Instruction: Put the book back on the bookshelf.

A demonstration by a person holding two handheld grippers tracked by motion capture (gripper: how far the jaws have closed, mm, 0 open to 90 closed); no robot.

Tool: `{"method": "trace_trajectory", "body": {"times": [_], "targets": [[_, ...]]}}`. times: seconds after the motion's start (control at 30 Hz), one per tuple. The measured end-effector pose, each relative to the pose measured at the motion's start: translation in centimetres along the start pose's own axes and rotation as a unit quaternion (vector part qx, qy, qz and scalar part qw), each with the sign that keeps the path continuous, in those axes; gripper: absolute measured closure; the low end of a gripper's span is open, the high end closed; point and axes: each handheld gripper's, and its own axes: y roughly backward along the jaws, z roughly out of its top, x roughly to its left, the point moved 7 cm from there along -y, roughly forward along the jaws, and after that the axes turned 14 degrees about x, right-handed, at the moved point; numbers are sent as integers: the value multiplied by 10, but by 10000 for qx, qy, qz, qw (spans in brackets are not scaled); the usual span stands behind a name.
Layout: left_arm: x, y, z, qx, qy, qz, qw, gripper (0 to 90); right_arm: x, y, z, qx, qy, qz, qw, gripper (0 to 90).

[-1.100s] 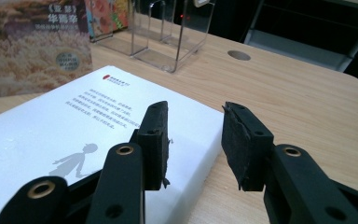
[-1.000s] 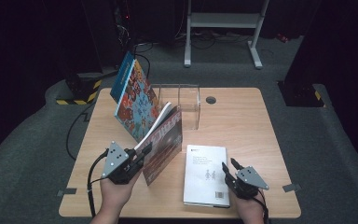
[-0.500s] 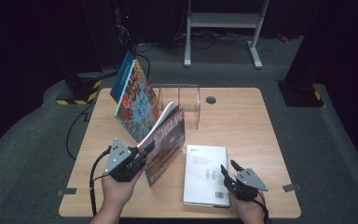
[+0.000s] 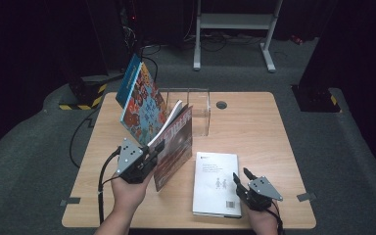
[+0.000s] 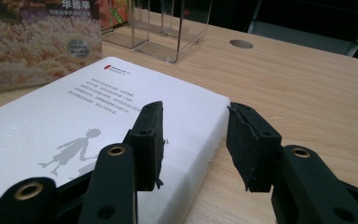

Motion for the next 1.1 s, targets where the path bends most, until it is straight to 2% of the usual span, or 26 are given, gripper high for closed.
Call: {"method": "trace_trajectory", "body": {"times": [0.1, 0.3, 0.57, 0.77, 1.1], "targets": [[1, 0, 8, -73, -8, 52, 10000, 839, -1, 0, 0, 0, -15, -5, 10000, 562], [8, -2, 24, -120, -36, 305, 9995, 839, -1, 0, 0, -10, -21, 12, 10000, 563], [21, -6, 35, -101, 5, 574, 9983, 839, -4, 2, 0, -43, -55, 35, 10000, 562], [28, -12, 43, -106, 21, 714, 9974, 839, -4, 2, 0, -26, -66, 51, 10000, 552], [32, -23, 59, -140, 1, 867, 9961, 839, -5, 2, 0, -32, -64, 46, 10000, 554]]}}
